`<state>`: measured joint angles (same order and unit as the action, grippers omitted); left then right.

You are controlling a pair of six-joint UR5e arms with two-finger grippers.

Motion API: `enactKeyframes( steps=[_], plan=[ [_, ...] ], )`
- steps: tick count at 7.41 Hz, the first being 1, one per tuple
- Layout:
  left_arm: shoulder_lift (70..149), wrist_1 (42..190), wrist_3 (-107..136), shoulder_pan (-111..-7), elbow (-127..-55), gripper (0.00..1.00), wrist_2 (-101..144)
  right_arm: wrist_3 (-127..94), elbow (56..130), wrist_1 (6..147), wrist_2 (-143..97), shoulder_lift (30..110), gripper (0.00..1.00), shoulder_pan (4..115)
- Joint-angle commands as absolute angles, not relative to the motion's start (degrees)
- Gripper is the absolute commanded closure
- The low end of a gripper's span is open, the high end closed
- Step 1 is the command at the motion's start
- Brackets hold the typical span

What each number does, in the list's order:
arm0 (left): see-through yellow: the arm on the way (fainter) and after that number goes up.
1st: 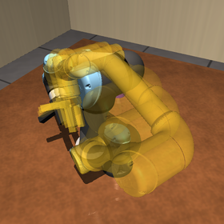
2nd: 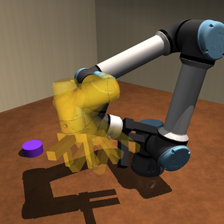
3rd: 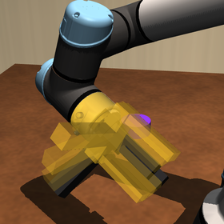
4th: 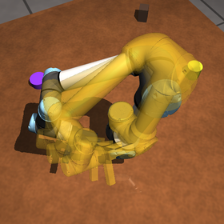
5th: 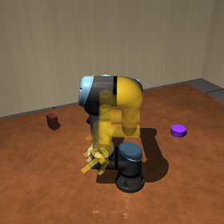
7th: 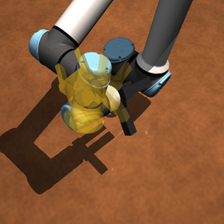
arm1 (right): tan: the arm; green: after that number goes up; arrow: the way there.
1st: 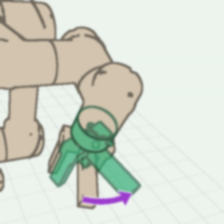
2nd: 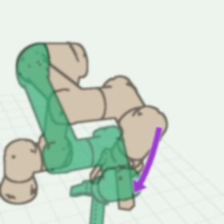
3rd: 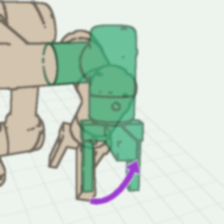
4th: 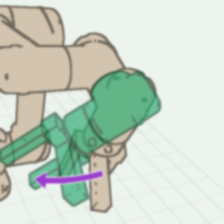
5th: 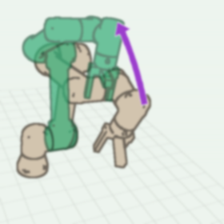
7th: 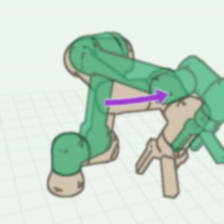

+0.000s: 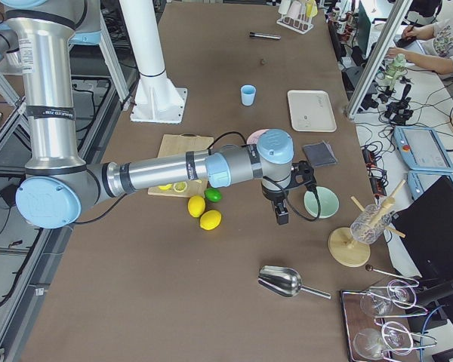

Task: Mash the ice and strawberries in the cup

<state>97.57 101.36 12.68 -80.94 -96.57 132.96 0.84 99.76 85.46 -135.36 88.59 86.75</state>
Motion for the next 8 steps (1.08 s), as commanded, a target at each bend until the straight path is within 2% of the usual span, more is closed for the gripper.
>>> enactKeyframes(
  steps=[1,3,6,8],
  plan=[
    [97.38,101.34,12.83,-80.95,-97.21,0.03,132.98,1.14,99.14,85.34,-135.44,89.9,0.01,86.75],
    [97.12,102.12,14.4,-80.95,-98.6,0.02,133.07,-1.92,100.9,85.26,-135.61,89.56,0.01,86.05],
    [97.39,105.1,18.63,-78.67,-98.7,0.03,127.64,-3.25,101.08,76.83,-135.79,89.13,0.05,84.48],
    [97.29,105.64,18.81,-78.57,-98.88,0.03,127.62,-14.69,100.37,76.9,-135.79,81.86,0.05,77.02]
  ],
)
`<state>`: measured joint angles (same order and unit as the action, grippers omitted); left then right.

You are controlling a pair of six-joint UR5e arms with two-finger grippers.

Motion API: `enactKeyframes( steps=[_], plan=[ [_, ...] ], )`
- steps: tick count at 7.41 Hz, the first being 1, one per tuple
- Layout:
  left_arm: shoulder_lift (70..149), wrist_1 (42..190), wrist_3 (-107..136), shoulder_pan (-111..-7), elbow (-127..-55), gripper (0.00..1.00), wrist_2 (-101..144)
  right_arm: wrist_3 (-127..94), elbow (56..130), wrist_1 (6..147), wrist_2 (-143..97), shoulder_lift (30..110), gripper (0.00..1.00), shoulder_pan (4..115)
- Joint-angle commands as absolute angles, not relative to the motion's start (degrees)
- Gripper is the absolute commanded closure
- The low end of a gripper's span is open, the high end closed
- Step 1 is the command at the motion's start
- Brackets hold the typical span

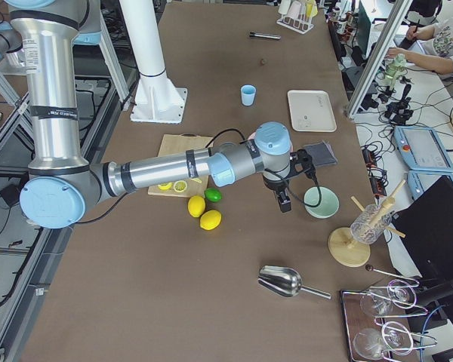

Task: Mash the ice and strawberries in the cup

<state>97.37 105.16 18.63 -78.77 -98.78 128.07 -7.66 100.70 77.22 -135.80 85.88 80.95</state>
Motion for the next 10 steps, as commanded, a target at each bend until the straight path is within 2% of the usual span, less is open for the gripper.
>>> enactKeyframes(
  steps=[1,3,4,6,10],
  plan=[
    [97.29,105.73,18.72,-78.57,-98.79,0.03,127.44,-20.42,100.98,76.73,-135.36,78.26,0.04,72.12],
    [97.21,107.04,19.59,-78.57,-98.7,0.03,128.14,-32.65,99.41,76.73,-127.83,68.59,0.08,59.57],
    [97.56,107.92,20.03,-78.57,-98.79,0.03,128.14,-37.48,99.23,73.42,-124.66,68.12,0.11,54.72],
    [98.78,107.93,20.13,-78.49,-98.0,0.03,127.97,-43.5,97.39,67.35,-118.7,69.07,0.1,47.58],
    [98.88,108.1,20.04,-78.49,-97.47,0.03,127.79,-43.33,96.16,67.15,-117.34,70.75,0.1,47.02]
  ],
)
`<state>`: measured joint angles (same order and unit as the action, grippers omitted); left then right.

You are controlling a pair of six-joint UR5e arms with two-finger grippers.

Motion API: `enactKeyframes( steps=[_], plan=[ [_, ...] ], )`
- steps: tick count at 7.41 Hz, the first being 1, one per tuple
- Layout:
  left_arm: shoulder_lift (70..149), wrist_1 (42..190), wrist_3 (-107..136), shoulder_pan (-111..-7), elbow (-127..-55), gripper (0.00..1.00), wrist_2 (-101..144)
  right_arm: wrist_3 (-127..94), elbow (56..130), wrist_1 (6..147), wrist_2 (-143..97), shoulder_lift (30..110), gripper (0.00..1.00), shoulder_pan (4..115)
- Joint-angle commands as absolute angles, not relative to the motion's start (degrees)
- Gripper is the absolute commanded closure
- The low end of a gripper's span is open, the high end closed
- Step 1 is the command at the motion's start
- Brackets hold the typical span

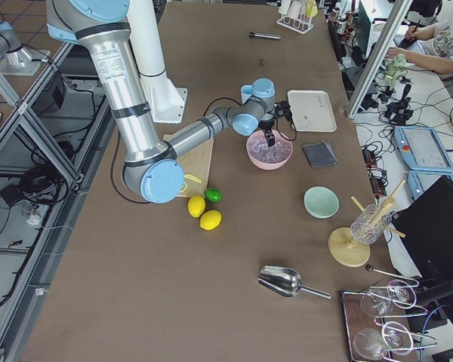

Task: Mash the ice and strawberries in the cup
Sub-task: 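Move the right gripper down into the pink bowl of ice cubes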

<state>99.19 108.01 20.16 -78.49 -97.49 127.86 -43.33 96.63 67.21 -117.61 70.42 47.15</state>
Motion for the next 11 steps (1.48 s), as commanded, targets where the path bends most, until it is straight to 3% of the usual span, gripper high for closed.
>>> enactKeyframes(
  steps=[1,3,11],
  plan=[
    [98.79,109.15,20.39,-78.49,-97.3,0.03,127.71,-43.42,95.11,67.06,-116.81,70.93,0.11,47.02],
    [98.79,109.25,20.39,-78.49,-97.29,0.03,127.71,-43.51,94.84,67.06,-116.54,71.02,0.18,46.93],
    [98.88,109.25,20.57,-78.49,-97.03,0.03,127.62,-46.5,95.81,67.06,-115.31,70.93,0.19,45.44]
  ],
)
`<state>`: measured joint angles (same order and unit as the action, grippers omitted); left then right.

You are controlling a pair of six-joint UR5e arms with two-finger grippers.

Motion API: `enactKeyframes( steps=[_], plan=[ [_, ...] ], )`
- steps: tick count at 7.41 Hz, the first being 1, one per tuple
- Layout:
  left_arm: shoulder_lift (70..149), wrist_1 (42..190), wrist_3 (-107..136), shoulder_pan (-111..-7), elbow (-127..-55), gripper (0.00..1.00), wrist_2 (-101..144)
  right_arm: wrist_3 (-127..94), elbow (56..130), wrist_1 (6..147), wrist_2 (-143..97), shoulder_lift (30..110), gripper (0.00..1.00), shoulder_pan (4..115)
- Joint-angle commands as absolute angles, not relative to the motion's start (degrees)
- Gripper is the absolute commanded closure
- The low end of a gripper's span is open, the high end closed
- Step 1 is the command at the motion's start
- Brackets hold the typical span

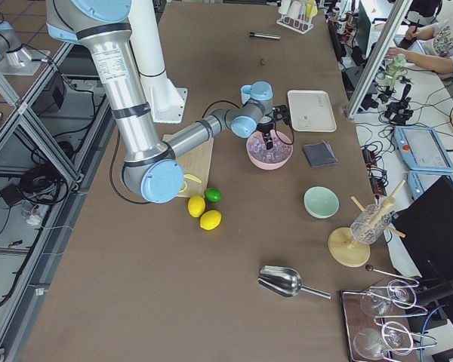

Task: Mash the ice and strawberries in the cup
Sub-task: 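Move the right gripper down into the pink bowl of ice cubes, then close the right gripper on a clear ice cube in the bowl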

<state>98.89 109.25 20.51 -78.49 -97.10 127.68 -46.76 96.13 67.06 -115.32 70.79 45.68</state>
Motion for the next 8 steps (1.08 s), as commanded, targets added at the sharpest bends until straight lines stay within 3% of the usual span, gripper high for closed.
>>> enactKeyframes(
  steps=[1,2,6,8],
  plan=[
    [98.88,109.25,20.65,-78.49,-97.12,0.03,127.62,-46.32,94.67,66.97,-115.31,70.93,0.2,45.35],
    [98.88,109.25,20.65,-78.49,-97.21,0.03,127.62,-46.41,94.31,65.75,-115.31,70.93,0.21,45.26],
    [98.88,109.34,20.65,-78.49,-97.29,0.03,127.53,-46.93,93.87,65.04,-115.31,70.93,0.7,45.0],
    [98.7,109.34,20.57,-78.4,-97.21,0.03,127.53,-46.93,94.04,65.04,-115.31,70.66,0.85,45.0]
  ],
)
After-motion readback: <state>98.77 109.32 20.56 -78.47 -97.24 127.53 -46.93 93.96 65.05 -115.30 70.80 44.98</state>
